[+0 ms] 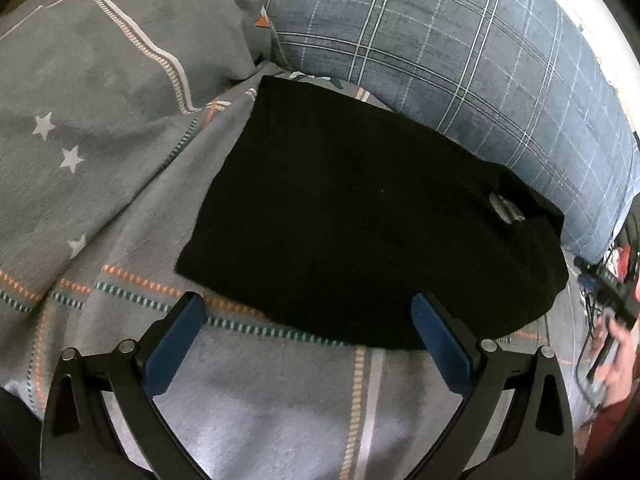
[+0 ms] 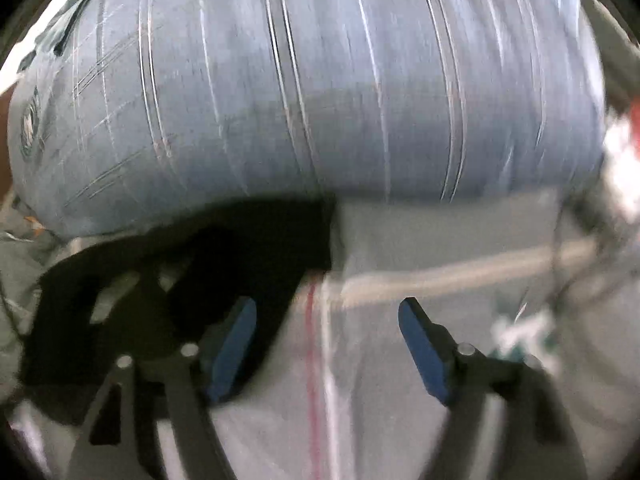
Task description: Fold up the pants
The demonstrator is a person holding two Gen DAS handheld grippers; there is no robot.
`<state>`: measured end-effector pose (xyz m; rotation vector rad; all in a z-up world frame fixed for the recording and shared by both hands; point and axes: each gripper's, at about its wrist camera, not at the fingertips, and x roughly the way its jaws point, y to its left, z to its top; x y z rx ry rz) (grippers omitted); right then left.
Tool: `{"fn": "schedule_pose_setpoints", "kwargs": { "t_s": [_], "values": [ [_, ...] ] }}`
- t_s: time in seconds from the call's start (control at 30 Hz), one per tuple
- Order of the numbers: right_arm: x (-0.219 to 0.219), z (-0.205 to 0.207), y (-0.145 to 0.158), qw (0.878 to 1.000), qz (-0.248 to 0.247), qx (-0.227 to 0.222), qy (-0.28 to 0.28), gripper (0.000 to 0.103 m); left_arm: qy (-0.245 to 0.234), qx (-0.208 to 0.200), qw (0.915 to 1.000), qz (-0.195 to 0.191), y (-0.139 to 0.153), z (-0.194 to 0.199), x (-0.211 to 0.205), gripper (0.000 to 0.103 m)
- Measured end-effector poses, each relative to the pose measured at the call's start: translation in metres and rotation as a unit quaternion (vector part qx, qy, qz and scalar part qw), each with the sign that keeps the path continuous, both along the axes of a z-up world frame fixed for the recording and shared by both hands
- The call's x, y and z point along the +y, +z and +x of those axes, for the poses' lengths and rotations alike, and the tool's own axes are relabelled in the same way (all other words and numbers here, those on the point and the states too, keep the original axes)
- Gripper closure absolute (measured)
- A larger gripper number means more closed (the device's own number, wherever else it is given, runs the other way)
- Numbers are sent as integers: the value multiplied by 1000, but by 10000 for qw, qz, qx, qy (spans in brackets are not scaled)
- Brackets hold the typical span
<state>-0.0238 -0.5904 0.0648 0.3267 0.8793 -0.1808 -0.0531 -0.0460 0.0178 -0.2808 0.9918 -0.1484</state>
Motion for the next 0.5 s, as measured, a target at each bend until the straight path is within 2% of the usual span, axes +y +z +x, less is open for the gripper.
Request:
{"fn": "schedule_pose_setpoints", "kwargs": {
  "t_s": [0.03, 0.13, 0.17, 0.2, 0.23, 0.27, 0.3, 0.37, 0.4, 0.43, 0.5],
  "values": [
    [2, 1, -6, 9997, 208, -77, 79, 29, 14, -8, 10000, -21, 0, 2, -1, 0],
    [5, 22, -21, 9997, 173, -90, -109, 30, 76, 32, 9999, -81, 1, 9, -5, 0],
    [3, 33, -28, 9991, 375, -109, -142, 30, 106, 51, 9999, -124, 2, 12, -6, 0],
    [2, 38, -31, 9989, 367, -211, -180, 30, 129, 58, 9998, -161, 2, 14, -7, 0],
    [1, 43, -33, 9989, 306, -281, -211, 44, 153, 47, 9997, -186, 2, 16, -7, 0],
    [0, 50, -36, 9989, 335, -243, -199, 80, 181, 34, 9996, -194, 2, 18, -8, 0],
    [-6, 44, -40, 9983, 504, -211, -179, 98, 202, 30, 9996, -209, 2, 20, -9, 0],
    [-7, 36, -37, 9966, 681, -370, -278, 99, 194, -26, 9992, -345, 4, 23, -9, 0],
    [-6, 27, -31, 9961, 660, -504, -310, 99, 187, -76, 9989, -432, 5, 24, -7, 12],
    [-2, 6, -17, 9955, 569, -686, -328, 99, 206, -98, 9988, -426, 6, 24, -5, 43],
    [2, -22, 3, 9939, 442, -941, -375, 99, 130, -61, 9989, -456, 7, 27, -2, 73]
  ]
}}
